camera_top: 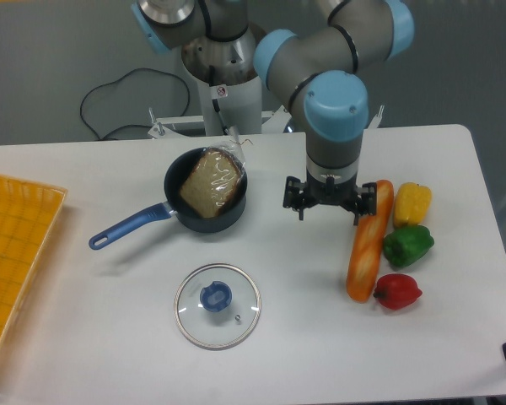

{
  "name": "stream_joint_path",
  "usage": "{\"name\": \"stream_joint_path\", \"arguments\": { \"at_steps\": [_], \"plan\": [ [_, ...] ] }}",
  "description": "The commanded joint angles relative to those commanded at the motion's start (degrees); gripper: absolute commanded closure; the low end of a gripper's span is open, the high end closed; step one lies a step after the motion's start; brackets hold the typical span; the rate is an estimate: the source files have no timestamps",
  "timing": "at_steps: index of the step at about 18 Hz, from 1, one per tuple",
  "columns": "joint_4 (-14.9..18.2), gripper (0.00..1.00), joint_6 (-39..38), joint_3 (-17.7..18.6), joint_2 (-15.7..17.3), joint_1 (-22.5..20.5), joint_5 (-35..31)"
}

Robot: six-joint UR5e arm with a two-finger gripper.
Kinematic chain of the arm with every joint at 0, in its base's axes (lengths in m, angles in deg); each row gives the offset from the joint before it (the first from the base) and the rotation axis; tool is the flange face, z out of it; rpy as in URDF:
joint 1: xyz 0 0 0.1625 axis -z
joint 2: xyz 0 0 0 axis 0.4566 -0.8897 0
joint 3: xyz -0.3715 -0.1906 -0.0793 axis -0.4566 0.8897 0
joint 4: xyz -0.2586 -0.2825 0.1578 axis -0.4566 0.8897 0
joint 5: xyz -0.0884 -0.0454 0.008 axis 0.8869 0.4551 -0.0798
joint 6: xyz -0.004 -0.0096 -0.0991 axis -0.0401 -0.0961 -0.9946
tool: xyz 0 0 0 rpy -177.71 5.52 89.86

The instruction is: Put the toast in the pot

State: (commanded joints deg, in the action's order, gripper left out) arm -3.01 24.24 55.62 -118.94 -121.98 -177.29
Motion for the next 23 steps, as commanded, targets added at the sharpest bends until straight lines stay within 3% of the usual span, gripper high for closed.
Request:
{"name": "stream_joint_path", "arguments": {
  "at_steps": [7,14,23],
  "plan": [
    [0.2,0.0,20.9,-0.2,0.5,-2.3,2.6],
    [0.4,0.0,32.8,-0.4,0.5,-3.3,-1.9],
    [0.2,0.0,34.5,-0.4,0.3,-4.0,-1.7]
  ]
}}
